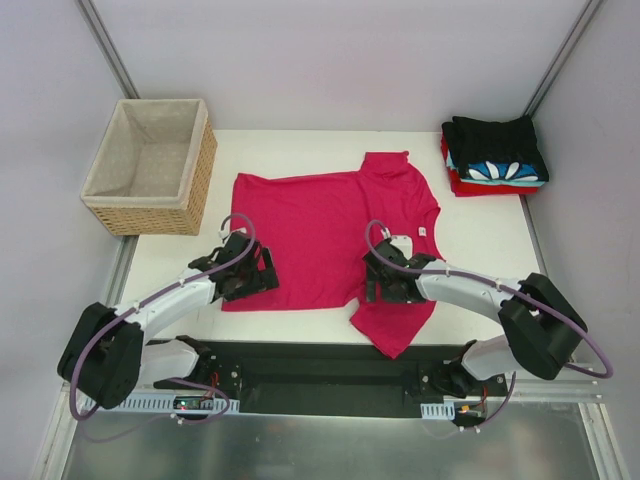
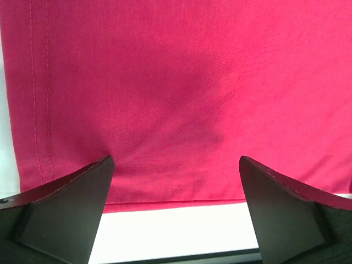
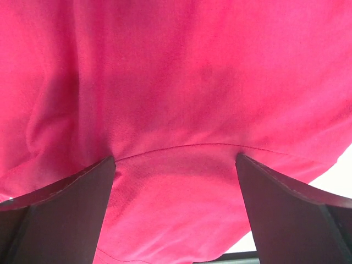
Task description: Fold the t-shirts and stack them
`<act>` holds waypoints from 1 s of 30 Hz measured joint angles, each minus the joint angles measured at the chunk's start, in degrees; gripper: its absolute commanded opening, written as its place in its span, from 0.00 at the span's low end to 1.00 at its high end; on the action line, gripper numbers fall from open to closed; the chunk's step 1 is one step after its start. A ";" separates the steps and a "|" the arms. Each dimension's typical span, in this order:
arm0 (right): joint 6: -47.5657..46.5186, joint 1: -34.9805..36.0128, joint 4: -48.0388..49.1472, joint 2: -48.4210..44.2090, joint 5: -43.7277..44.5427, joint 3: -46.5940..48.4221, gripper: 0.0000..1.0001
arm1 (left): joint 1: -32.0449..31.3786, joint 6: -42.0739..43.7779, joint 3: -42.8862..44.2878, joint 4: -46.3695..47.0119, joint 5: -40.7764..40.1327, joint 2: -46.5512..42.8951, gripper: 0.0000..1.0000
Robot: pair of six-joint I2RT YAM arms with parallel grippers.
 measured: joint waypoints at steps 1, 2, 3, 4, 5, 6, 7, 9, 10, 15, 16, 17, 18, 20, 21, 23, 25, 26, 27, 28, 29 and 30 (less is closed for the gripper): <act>0.85 0.66 -0.20 -0.15 0.20 -0.15 0.97 | -0.02 -0.63 -0.85 -0.72 0.24 -1.51 0.99; 1.44 1.14 -0.35 -0.31 0.26 -0.33 0.97 | -0.02 -1.14 -1.36 -1.29 0.31 -2.51 0.99; 2.32 1.68 -0.46 -0.57 0.33 -0.55 0.97 | -0.02 -1.70 -1.99 -2.05 0.31 -3.74 0.99; 3.04 2.21 -0.57 -0.94 0.37 -0.87 0.97 | -0.02 -2.23 -2.58 -2.82 0.31 -5.01 0.99; 3.76 2.80 -0.74 -1.44 0.37 -1.29 0.97 | -0.02 -2.84 -3.19 -3.61 0.31 -6.27 0.99; 4.37 3.30 -1.05 -1.86 0.33 -1.64 0.96 | -0.02 -3.32 -3.76 -4.42 0.28 -7.48 0.99; 5.03 3.98 -1.31 -2.29 0.35 -1.95 0.97 | -0.02 -3.78 -4.22 -5.29 0.28 -8.70 0.99; 6.25 5.46 -2.56 -3.02 0.44 -2.27 0.97 | -0.02 -4.74 -4.90 -7.19 0.24 -10.75 0.99; 7.04 6.58 -3.67 -3.39 0.57 -2.32 0.96 | -0.02 -5.09 -5.11 -8.37 0.20 -11.74 0.99; 10.88 11.65 -9.68 -6.10 1.36 -3.37 0.97 | -0.02 -6.21 -5.29 -14.56 -0.94 -15.50 0.99; 11.82 12.48 -11.13 -7.06 1.57 -3.91 0.96 | -0.02 -6.23 -5.14 -15.58 -1.20 -15.93 0.99; 12.74 13.14 -12.33 -8.04 1.77 -4.44 0.96 | -0.02 -6.21 -4.87 -16.37 -1.33 -16.17 0.99; 13.46 13.68 -13.55 -9.14 1.90 -4.96 0.96 | -0.02 -6.21 -4.35 -17.22 -1.44 -16.24 0.99; 14.97 14.56 -16.72 -11.74 2.34 -5.75 0.96 | -0.02 -6.12 -2.60 -18.49 -1.86 -15.89 0.99; 15.56 14.71 -18.05 -12.90 2.67 -5.86 0.97 | -0.02 -6.03 -1.77 -18.69 -2.08 -15.69 0.99; 16.28 14.86 -20.06 -14.71 3.34 -5.81 0.96 | -0.02 -5.73 0.57 -19.19 -2.51 -14.69 0.99; 16.44 14.91 -22.51 -15.93 4.39 -4.94 0.96 | -0.02 -5.20 3.17 -19.34 -2.80 -13.44 0.99; 16.28 14.91 -23.78 -16.13 4.98 -3.80 0.97 | -0.02 -4.76 4.37 -19.41 -2.89 -13.00 0.99; 15.98 14.93 -25.18 -16.00 5.73 -1.90 0.97 | -0.02 -4.33 5.66 -19.58 -2.95 -12.70 0.99; 15.47 14.93 -26.10 -15.72 6.58 0.48 0.96 | -0.02 -3.87 7.04 -19.71 -3.04 -12.48 0.99; 14.51 14.95 -26.99 -15.15 7.63 3.50 0.96 | -0.02 -3.21 8.52 -19.76 -3.21 -12.33 0.99; 13.38 14.93 -27.61 -14.25 8.76 7.02 0.97 | -0.02 -2.60 10.23 -19.89 -3.28 -12.15 0.99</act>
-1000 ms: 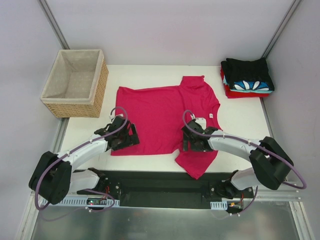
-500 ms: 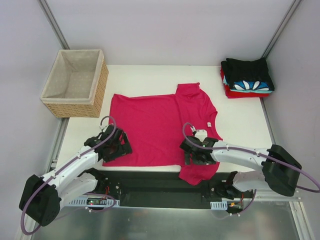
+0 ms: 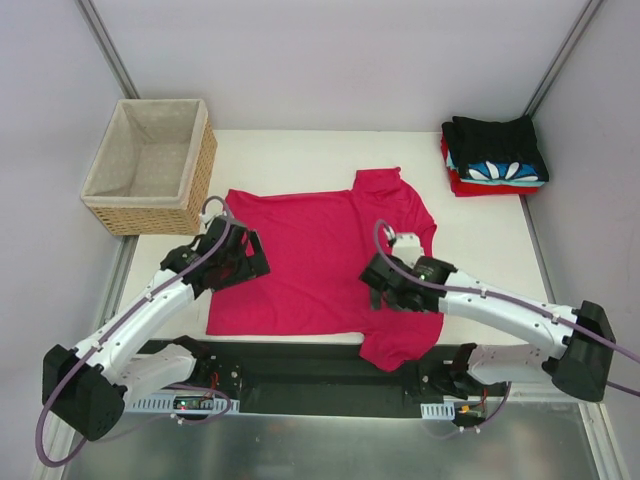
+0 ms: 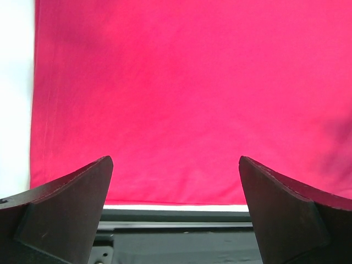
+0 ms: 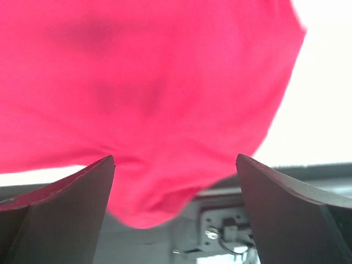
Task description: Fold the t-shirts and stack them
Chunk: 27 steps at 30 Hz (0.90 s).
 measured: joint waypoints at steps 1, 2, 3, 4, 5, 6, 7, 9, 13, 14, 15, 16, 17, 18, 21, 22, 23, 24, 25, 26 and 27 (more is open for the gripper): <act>-1.36 -0.24 -0.09 1.25 1.22 3.78 0.96 | 0.00 0.66 1.95 -0.13 -0.07 0.31 0.99; -2.82 -0.63 0.13 2.67 2.51 7.56 0.96 | 0.00 1.27 3.80 -0.11 -0.09 0.72 0.99; -4.46 -1.05 0.81 3.85 3.41 10.27 0.96 | 0.00 1.88 5.95 -0.04 -0.11 1.40 0.99; -6.88 -2.38 1.95 5.40 4.02 13.31 0.96 | 0.00 2.58 8.13 0.00 -0.11 2.21 0.99; -9.38 -4.24 4.15 6.62 4.20 15.61 0.96 | 0.00 3.10 10.03 0.28 -0.11 3.15 0.99; -12.17 -6.67 7.02 7.58 4.02 17.05 0.96 | 0.00 3.58 11.67 0.50 -0.11 4.17 0.99; -14.88 -9.44 9.79 8.28 3.78 17.73 0.96 | -0.15 4.02 13.11 0.52 -0.11 5.29 0.99; -19.56 -15.15 15.41 9.49 2.45 17.79 0.97 | -0.85 4.44 14.56 1.25 -0.11 7.21 0.99; -27.08 -26.56 24.28 16.37 -3.85 21.18 0.97 | -2.67 4.63 14.69 1.68 0.04 9.90 0.99; -28.35 -28.39 26.01 18.56 -5.75 22.64 0.97 | -2.99 4.63 14.67 1.73 0.15 10.38 0.99; -29.81 -30.88 27.82 22.18 -9.14 25.49 0.97 | -2.99 4.63 14.58 1.84 0.24 10.71 0.99; -30.86 -32.81 30.49 25.66 -11.89 28.02 0.96 | -3.02 4.66 14.40 1.92 0.42 10.88 0.99; -31.34 -34.32 32.30 28.52 -15.04 30.21 0.97 | -3.02 4.66 14.27 1.97 0.50 11.02 0.99; -31.65 -35.82 35.01 32.20 -19.17 32.83 0.97 | -2.99 4.66 14.23 1.95 0.57 11.15 0.99; -31.45 -39.41 42.40 42.01 -30.25 39.36 0.97 | -3.02 4.70 14.21 2.47 0.66 11.69 0.99; -31.30 -40.17 43.82 44.81 -32.79 41.13 0.96 | -3.13 4.79 14.21 2.69 0.66 12.00 0.99; -31.21 -40.63 44.76 46.71 -34.34 42.47 0.96 | -3.28 4.85 14.23 2.84 0.66 12.22 0.99; -31.01 -41.07 45.38 49.40 -36.24 44.74 0.96 | -3.34 4.92 14.23 3.06 0.70 12.52 0.99; -30.80 -41.29 45.94 51.49 -37.73 46.53 0.96 | -3.37 5.07 14.21 3.21 0.72 12.76 0.99; -30.58 -41.33 46.47 52.96 -38.91 47.87 0.97 | -3.37 5.27 14.21 3.34 0.72 13.00 0.99; -30.29 -41.42 46.75 54.51 -40.15 49.57 0.96 | -3.37 5.42 14.21 3.43 0.70 13.33 0.99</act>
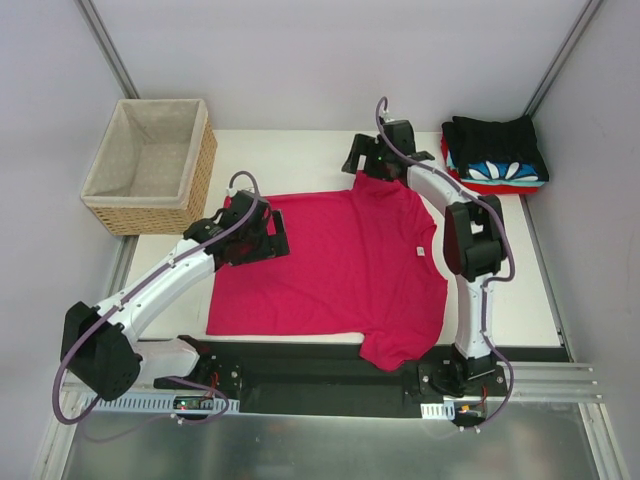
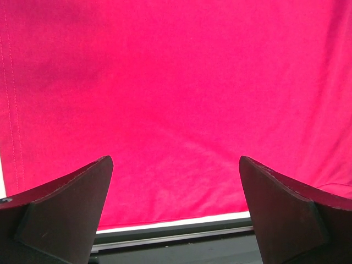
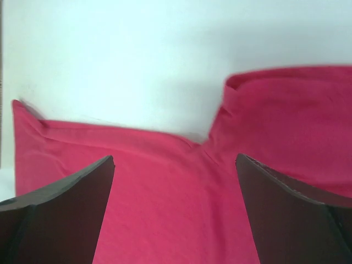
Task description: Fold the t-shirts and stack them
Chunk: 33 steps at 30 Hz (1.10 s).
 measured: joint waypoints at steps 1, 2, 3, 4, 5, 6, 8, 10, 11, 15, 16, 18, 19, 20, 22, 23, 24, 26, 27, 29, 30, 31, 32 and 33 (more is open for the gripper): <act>0.28 -0.13 0.13 1.49 -1.14 1.75 0.97 | 0.00 0.11 0.02 0.11 0.00 0.33 0.99; 0.57 -0.17 0.48 2.75 -2.21 3.39 0.97 | 0.00 0.26 0.00 0.13 -0.02 0.68 0.99; 0.79 -0.24 0.72 3.78 -3.06 4.87 0.96 | 0.00 0.35 0.02 0.11 -0.02 1.18 0.99; 1.03 -0.33 0.76 4.68 -3.82 6.29 0.97 | 0.00 0.46 0.02 0.15 -0.02 1.90 0.99; 1.27 -0.48 0.83 5.40 -4.48 7.43 0.97 | 0.00 0.50 0.02 0.15 -0.02 2.36 0.99; 1.51 -0.70 0.87 6.25 -5.11 8.92 0.97 | 0.00 0.55 0.02 0.11 -0.02 2.97 0.99; 2.16 -1.25 1.46 7.41 -6.21 10.93 0.97 | 0.00 0.70 0.02 0.13 -0.02 3.78 0.99; 2.62 -1.84 1.95 7.82 -6.71 11.28 0.97 | 0.00 0.92 0.02 0.13 -0.04 4.37 0.99; 2.78 -2.08 2.03 8.00 -6.97 11.28 0.97 | 0.00 0.98 0.02 0.13 -0.04 4.55 0.99; 3.21 -2.91 2.14 8.90 -7.52 11.28 0.97 | 0.00 1.38 0.02 0.17 -0.04 4.81 0.99; 3.34 -3.06 2.27 9.18 -7.56 11.28 0.97 | 0.00 1.40 0.02 0.17 -0.04 4.83 0.99; 3.80 -3.26 2.67 9.88 -7.82 11.21 0.97 | 0.00 1.40 0.02 0.26 -0.07 4.85 0.99; 4.00 -3.28 2.82 10.16 -7.91 11.15 0.97 | 0.00 1.40 0.02 0.33 -0.07 4.90 0.99; 4.07 -3.34 2.93 10.49 -7.98 11.15 0.97 | 0.00 1.40 0.04 0.42 -0.07 4.92 0.99; 4.28 -3.39 3.17 11.15 -8.17 11.15 0.96 | 0.00 1.42 0.07 0.61 -0.07 5.16 0.99; 4.37 -3.39 3.23 11.54 -8.26 11.15 0.97 | 0.00 1.42 0.07 0.68 -0.07 5.33 0.99; 4.50 -3.48 3.39 11.87 -8.35 11.15 0.97 | 0.00 1.42 0.09 0.72 -0.07 5.46 0.99; 4.70 -3.56 3.43 12.57 -8.57 11.15 0.97 | 0.00 1.44 0.15 0.87 -0.07 5.90 0.99; 4.85 -3.61 3.56 12.90 -8.74 11.15 0.97 | 0.00 1.44 0.20 0.98 -0.07 6.10 0.99; 5.29 -3.76 3.82 13.66 -9.14 11.15 0.96 | 0.00 1.46 0.31 1.03 -0.07 6.38 0.99; 5.51 -3.89 4.02 14.01 -9.31 11.15 0.97 | 0.00 1.46 0.39 1.03 -0.07 6.47 0.99; 5.70 -4.04 4.04 14.43 -9.44 11.15 0.97 | 0.00 1.46 0.48 1.03 -0.07 6.60 0.99; 5.88 -4.20 4.20 14.88 -9.53 11.17 0.97 | 0.00 1.46 0.57 1.07 -0.09 6.71 0.99; 6.05 -4.37 4.28 15.37 -9.64 11.19 0.97 | 0.00 1.49 0.63 1.11 -0.07 6.78 0.99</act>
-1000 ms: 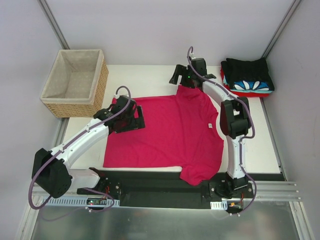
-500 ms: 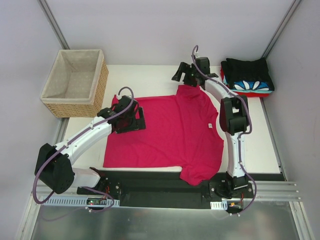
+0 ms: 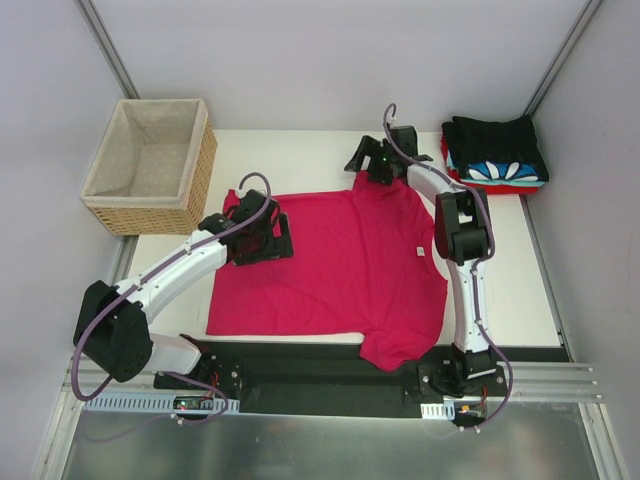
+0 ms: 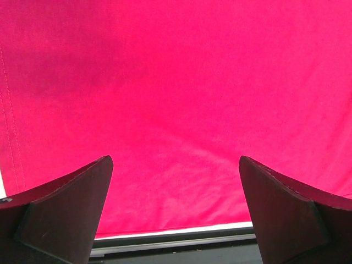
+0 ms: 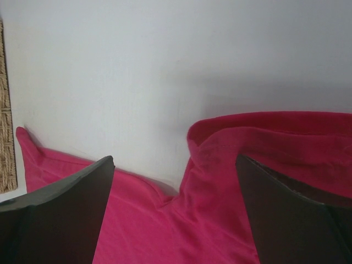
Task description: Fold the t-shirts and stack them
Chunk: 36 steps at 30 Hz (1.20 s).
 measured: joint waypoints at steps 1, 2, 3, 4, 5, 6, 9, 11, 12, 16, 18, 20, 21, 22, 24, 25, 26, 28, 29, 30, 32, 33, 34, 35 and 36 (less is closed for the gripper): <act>0.20 -0.15 0.02 0.52 -0.11 0.07 0.96 | 0.00 0.00 0.04 -0.02 -0.02 0.07 0.99; 0.59 -0.28 0.66 0.98 -0.70 0.15 0.97 | 0.00 0.02 0.09 -0.02 -0.02 0.13 0.99; 0.79 -0.44 0.81 1.20 -0.76 0.66 0.97 | 0.00 0.02 0.20 -0.02 -0.02 0.24 0.99; 1.01 -0.55 0.87 1.40 -0.92 0.98 0.97 | 0.00 0.02 0.31 0.00 -0.02 0.37 0.99; 1.16 -0.66 0.87 1.64 -0.92 1.36 0.97 | 0.00 0.07 0.44 0.00 -0.02 0.55 0.99; 1.29 -0.72 0.96 2.01 -1.03 1.86 0.97 | 0.00 0.07 0.57 0.00 -0.02 0.72 0.99; 2.08 -0.76 1.29 3.32 -1.42 3.58 0.96 | 0.00 0.13 0.98 0.04 -0.02 1.42 0.99; 2.69 -0.74 1.60 4.35 -1.90 5.01 0.97 | 0.00 0.26 1.29 0.02 -0.02 1.95 0.99; 3.02 -0.74 1.75 4.94 -2.16 5.75 0.96 | 0.00 0.28 1.51 0.00 -0.02 2.23 0.99; 4.48 -0.74 2.32 6.43 -2.89 7.78 0.96 | 0.02 0.35 2.36 0.11 -0.04 3.43 0.99; 5.25 -0.74 2.60 7.26 -3.37 8.87 0.97 | 0.02 0.35 2.56 0.11 -0.02 3.80 0.99; 6.08 -0.74 3.21 8.35 -4.00 10.19 0.96 | 0.02 0.35 2.64 0.09 -0.02 4.07 0.99; 6.56 -0.74 3.72 8.92 -4.31 10.95 0.97 | 0.02 0.35 2.67 0.11 -0.02 4.11 0.99; 6.99 -0.74 4.28 9.49 -4.57 11.43 0.97 | 0.02 0.37 2.67 0.11 -0.02 4.15 0.99; 8.11 -0.74 5.53 10.25 -5.42 12.09 0.96 | 0.02 0.37 2.69 0.11 -0.02 4.20 0.99; 8.52 -0.74 6.01 10.56 -5.81 12.28 0.96 | 0.02 0.37 2.69 0.11 -0.02 4.22 0.99; 9.05 -0.74 6.82 10.84 -6.36 12.39 0.96 | 0.02 0.37 2.71 0.11 -0.02 4.24 0.99; 10.03 -0.74 8.22 11.52 -7.41 12.94 0.97 | 0.02 0.37 2.73 0.11 -0.02 4.24 0.99; 10.25 -0.74 8.83 11.72 -7.87 12.94 0.96 | 0.02 0.37 2.73 0.11 -0.02 4.24 0.99; 10.38 -0.76 9.01 11.74 -8.22 12.94 0.96 | 0.02 0.37 2.73 0.11 -0.02 4.24 0.99; 10.38 -0.92 10.12 11.54 -8.37 12.55 0.96 | 0.02 0.37 2.73 0.11 -0.02 4.24 0.99; 10.34 -0.98 11.02 10.86 -8.31 11.45 0.96 | 0.02 0.37 2.73 0.11 0.00 4.22 0.99; 10.10 -1.11 12.04 9.66 -8.15 9.38 0.96 | 0.02 0.37 2.73 0.09 0.00 4.22 0.99; 9.77 -1.29 12.28 8.11 -8.04 7.30 0.96 | 0.02 0.35 2.73 0.11 0.00 4.17 0.99; 9.40 -1.60 12.31 6.01 -7.96 4.44 0.96 | 0.02 0.35 2.73 0.11 0.00 4.07 0.99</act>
